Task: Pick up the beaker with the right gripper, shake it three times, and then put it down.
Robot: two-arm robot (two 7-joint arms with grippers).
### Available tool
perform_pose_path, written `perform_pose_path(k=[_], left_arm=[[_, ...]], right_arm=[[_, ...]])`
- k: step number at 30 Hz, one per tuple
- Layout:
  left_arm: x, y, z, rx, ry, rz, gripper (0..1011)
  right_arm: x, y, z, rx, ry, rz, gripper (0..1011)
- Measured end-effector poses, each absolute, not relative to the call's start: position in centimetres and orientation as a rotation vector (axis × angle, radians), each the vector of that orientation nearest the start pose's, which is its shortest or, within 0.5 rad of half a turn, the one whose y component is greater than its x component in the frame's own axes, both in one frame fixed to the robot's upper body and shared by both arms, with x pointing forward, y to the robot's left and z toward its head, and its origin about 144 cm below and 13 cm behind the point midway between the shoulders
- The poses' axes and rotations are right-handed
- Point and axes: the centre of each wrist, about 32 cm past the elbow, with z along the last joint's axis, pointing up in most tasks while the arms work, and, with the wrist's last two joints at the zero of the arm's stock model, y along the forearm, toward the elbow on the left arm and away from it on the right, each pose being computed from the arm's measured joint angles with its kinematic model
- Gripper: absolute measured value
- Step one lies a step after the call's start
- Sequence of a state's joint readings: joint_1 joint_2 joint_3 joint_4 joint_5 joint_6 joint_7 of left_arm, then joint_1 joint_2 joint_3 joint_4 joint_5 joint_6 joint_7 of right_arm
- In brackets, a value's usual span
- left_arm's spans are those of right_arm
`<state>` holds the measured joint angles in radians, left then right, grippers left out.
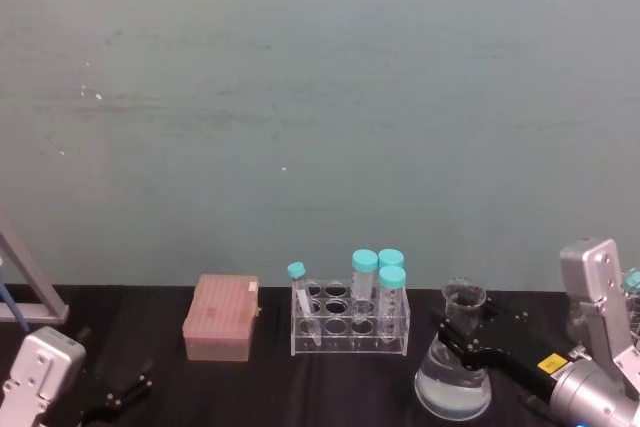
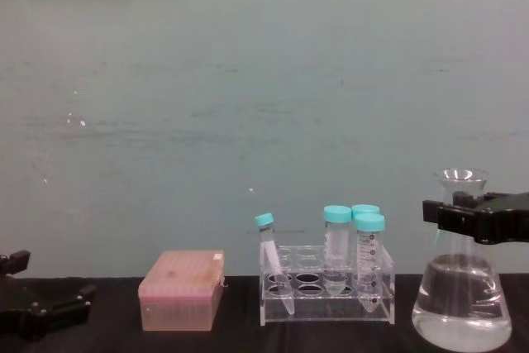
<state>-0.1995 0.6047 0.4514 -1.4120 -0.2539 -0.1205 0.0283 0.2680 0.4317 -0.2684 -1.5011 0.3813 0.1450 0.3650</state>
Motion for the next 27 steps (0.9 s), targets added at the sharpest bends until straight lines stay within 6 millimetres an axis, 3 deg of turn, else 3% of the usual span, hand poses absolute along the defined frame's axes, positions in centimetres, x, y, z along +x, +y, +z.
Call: perform_pose_path(k=[11,15,23,27], left_arm=[[48.9,31.0,114.0,0.304,-0.285,1.248,1000],[48.9,31.0,114.0,0.304,-0.285,1.248,1000],[48.9,31.0,114.0,0.304,-0.285,1.248,1000],[48.9,31.0,114.0,0.304,-0.285,1.248,1000]], right_arm=[[52.2,-28.5,120.7,-0.082,0.015,-0.999,456],[52.1,-28.7,120.4,0.068,0.214,-0.980,457],[51.4,-28.1,119.5,0.502,0.799,-0.916,456],[51.1,-27.9,119.2,0.594,0.939,-0.905,457]])
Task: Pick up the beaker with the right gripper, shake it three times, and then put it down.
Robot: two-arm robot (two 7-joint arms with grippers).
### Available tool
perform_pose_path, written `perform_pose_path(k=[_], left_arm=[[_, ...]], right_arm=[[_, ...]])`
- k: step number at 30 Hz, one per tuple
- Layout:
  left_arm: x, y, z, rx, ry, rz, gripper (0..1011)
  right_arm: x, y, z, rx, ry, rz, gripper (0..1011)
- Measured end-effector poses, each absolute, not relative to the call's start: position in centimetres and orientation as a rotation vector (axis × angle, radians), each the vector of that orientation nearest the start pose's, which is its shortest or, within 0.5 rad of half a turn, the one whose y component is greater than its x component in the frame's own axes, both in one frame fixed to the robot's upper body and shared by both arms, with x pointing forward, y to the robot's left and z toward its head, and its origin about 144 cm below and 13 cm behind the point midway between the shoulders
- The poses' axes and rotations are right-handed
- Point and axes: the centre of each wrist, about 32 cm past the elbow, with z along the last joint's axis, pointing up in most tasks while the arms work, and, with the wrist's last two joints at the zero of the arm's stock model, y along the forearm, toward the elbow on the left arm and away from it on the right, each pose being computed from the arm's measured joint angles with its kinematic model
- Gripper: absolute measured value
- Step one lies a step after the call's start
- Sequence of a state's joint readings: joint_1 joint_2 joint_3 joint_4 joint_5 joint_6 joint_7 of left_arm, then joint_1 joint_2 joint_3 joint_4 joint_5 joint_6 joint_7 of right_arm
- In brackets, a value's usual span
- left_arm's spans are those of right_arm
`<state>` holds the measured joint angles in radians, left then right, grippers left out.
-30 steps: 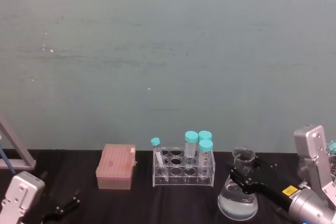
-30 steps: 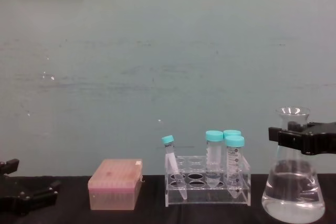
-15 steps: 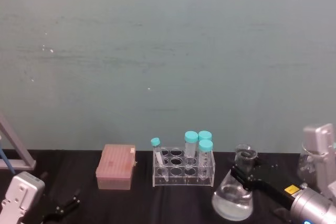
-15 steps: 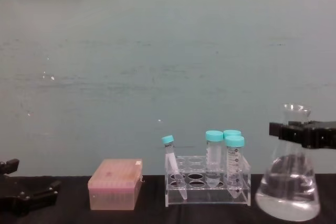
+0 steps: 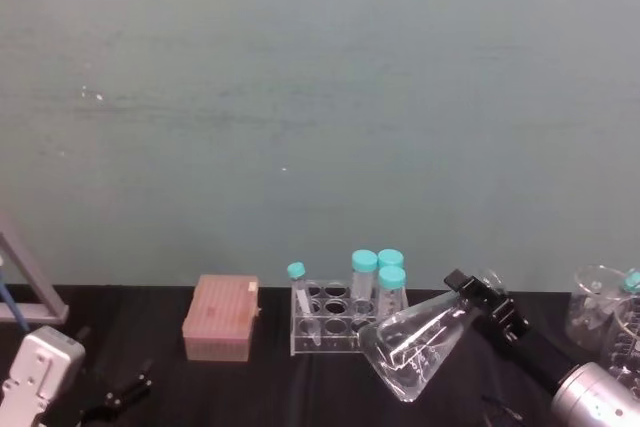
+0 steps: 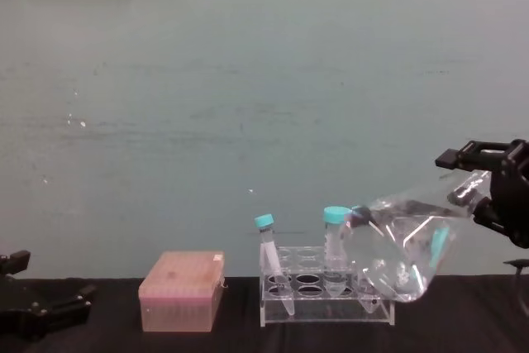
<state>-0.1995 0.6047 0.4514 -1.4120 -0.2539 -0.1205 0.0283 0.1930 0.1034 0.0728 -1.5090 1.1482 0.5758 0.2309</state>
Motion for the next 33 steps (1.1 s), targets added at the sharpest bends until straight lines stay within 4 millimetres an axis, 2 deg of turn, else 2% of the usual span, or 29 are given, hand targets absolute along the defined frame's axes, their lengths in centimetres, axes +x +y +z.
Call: perform_pose_path(k=[5,10,13,15,16,18,19,23,26,29,33], left_arm=[[48.9,31.0,114.0,0.304,-0.285,1.248,1000],[48.9,31.0,114.0,0.304,-0.285,1.248,1000],[48.9,31.0,114.0,0.304,-0.285,1.248,1000],[48.9,31.0,114.0,0.305,-0.285,1.248,1000],[48.9,31.0,114.0,0.304,-0.285,1.248,1000],[48.9,31.0,114.0,0.304,-0.285,1.248,1000],[48.9,31.0,114.0,0.304,-0.285,1.248,1000],[48.9,31.0,114.0,0.304,-0.285,1.248,1000],[48.9,31.0,114.0,0.304,-0.285,1.248,1000],[48.9,31.0,114.0,0.304,-0.285,1.248,1000],[48.9,31.0,114.0,0.304,-0.285,1.248,1000]], right_arm=[[51.0,-28.0,119.2,0.613,0.975,-0.913,456],[51.1,-28.4,119.7,0.531,0.858,-0.952,457],[51.3,-28.8,120.2,0.410,0.698,-0.982,456],[51.5,-29.1,120.7,0.288,0.534,-0.999,456],[51.6,-29.5,121.1,0.190,0.396,-1.013,456],[51.7,-29.7,121.4,0.109,0.288,-1.018,456],[51.7,-29.9,121.7,0.016,0.156,-1.024,457],[51.8,-30.3,122.3,-0.171,-0.091,-1.019,456],[51.9,-30.5,122.8,-0.372,-0.346,-1.000,456],[51.8,-30.5,122.9,-0.499,-0.515,-0.978,456],[51.8,-30.5,122.9,-0.589,-0.647,-0.957,456]])
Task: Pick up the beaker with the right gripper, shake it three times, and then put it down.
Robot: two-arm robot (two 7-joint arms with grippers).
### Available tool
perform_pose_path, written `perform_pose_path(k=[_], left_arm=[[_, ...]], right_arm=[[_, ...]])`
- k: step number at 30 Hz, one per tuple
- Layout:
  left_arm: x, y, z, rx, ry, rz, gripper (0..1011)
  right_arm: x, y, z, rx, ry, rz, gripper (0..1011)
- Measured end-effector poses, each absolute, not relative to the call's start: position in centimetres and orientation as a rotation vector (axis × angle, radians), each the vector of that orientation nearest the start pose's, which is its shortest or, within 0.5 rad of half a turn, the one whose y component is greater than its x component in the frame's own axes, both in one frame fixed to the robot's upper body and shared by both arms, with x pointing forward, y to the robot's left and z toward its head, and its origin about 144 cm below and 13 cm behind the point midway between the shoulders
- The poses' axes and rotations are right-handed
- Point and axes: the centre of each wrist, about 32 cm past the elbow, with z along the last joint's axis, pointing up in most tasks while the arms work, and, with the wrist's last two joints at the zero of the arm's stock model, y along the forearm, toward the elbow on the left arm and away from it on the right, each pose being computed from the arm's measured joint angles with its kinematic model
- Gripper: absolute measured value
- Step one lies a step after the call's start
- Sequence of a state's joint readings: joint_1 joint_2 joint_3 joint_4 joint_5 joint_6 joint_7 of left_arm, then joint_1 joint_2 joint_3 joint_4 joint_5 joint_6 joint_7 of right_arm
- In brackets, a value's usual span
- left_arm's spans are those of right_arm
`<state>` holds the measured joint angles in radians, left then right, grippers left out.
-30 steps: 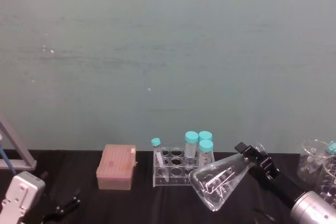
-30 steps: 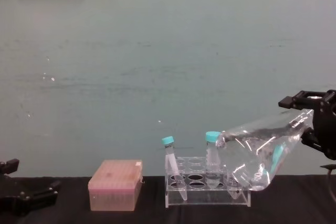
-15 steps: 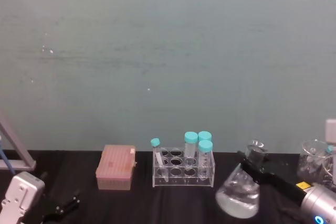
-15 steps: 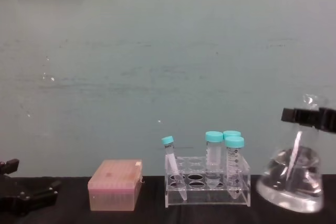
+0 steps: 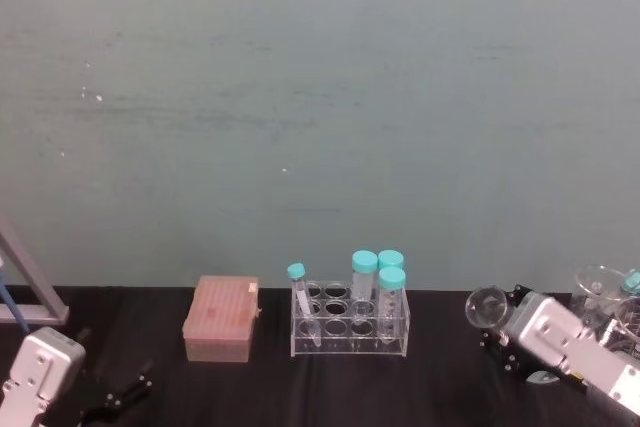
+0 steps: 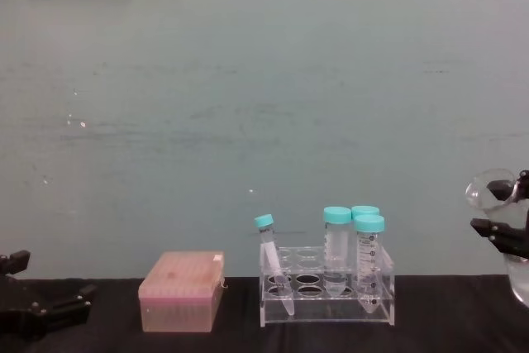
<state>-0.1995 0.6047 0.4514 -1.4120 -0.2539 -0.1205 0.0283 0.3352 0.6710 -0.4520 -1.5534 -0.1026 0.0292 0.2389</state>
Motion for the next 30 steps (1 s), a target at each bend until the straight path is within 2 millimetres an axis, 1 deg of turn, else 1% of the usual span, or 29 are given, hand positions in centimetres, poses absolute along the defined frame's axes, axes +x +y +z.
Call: perform_pose_path(k=[1,6,12,15,18,19,20,22,23,26,30], left_arm=[[48.9,31.0,114.0,0.304,-0.285,1.248,1000],[48.9,31.0,114.0,0.304,-0.285,1.248,1000],[48.9,31.0,114.0,0.304,-0.285,1.248,1000],[48.9,31.0,114.0,0.304,-0.285,1.248,1000],[48.9,31.0,114.0,0.304,-0.285,1.248,1000],[48.9,31.0,114.0,0.304,-0.285,1.248,1000],[48.9,31.0,114.0,0.304,-0.285,1.248,1000],[48.9,31.0,114.0,0.304,-0.285,1.248,1000],[48.9,31.0,114.0,0.304,-0.285,1.248,1000],[48.9,31.0,114.0,0.304,-0.285,1.248,1000],[48.9,31.0,114.0,0.304,-0.285,1.248,1000]], right_arm=[[51.7,-30.4,122.9,-0.609,-0.684,-0.951,457],[51.7,-30.3,122.9,-0.631,-0.734,-0.945,457],[51.8,-30.3,122.9,-0.600,-0.721,-0.962,456],[51.8,-30.3,122.9,-0.500,-0.608,-0.988,456],[51.7,-30.3,122.7,-0.311,-0.359,-1.020,456],[51.7,-30.3,122.7,-0.311,-0.359,-1.020,456],[51.6,-30.2,122.6,-0.235,-0.257,-1.029,456],[51.6,-30.0,122.4,-0.174,-0.167,-1.030,457],[51.5,-29.9,122.2,-0.125,-0.092,-1.030,456],[51.3,-29.5,121.9,-0.078,-0.003,-1.026,457],[51.1,-29.3,121.7,-0.065,0.037,-1.020,456]])
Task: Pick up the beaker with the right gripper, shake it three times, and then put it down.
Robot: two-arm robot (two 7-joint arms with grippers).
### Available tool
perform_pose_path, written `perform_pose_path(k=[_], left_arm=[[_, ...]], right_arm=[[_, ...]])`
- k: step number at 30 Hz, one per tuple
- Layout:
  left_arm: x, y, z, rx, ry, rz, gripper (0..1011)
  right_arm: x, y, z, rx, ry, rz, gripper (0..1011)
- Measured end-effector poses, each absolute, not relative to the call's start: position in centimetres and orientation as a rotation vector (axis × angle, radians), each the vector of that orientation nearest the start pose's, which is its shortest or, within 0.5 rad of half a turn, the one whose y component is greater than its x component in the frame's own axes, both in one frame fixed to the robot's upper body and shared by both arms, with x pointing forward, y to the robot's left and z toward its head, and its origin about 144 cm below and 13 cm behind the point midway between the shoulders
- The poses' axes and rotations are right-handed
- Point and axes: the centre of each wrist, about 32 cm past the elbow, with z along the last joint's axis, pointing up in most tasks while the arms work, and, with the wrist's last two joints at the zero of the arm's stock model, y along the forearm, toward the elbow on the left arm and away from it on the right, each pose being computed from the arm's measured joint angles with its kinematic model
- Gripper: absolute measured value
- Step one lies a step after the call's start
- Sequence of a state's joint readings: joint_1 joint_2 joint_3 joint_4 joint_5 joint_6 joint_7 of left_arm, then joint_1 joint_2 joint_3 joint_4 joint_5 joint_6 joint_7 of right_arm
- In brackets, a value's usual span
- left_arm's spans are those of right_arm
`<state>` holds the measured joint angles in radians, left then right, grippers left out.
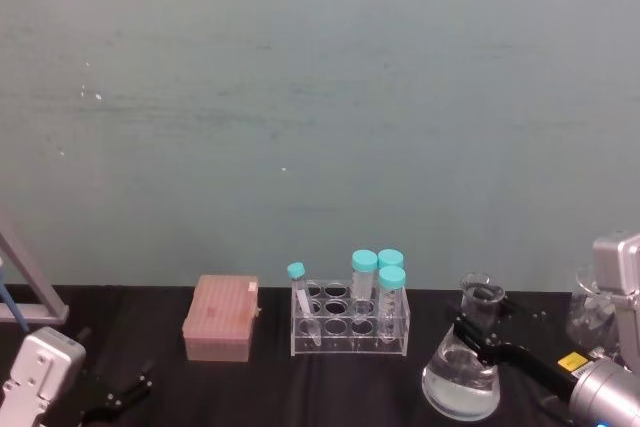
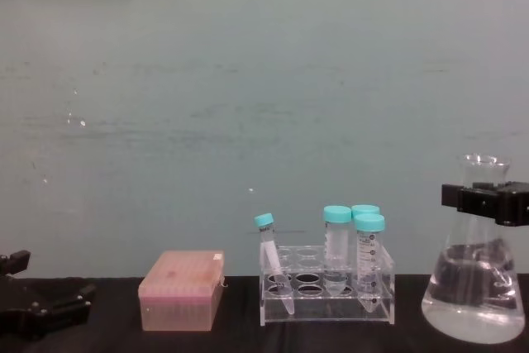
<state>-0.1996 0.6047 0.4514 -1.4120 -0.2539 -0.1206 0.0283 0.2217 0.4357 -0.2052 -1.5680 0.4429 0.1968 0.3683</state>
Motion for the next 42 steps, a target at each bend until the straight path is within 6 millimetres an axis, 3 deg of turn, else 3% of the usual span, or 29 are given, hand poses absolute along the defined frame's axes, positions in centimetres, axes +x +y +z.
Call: perform_pose_path(k=[42], left_arm=[[48.86,30.97,113.98,0.304,-0.285,1.248,1000]], right_arm=[[51.00,-29.13,121.78,-0.083,0.038,-1.017,456]])
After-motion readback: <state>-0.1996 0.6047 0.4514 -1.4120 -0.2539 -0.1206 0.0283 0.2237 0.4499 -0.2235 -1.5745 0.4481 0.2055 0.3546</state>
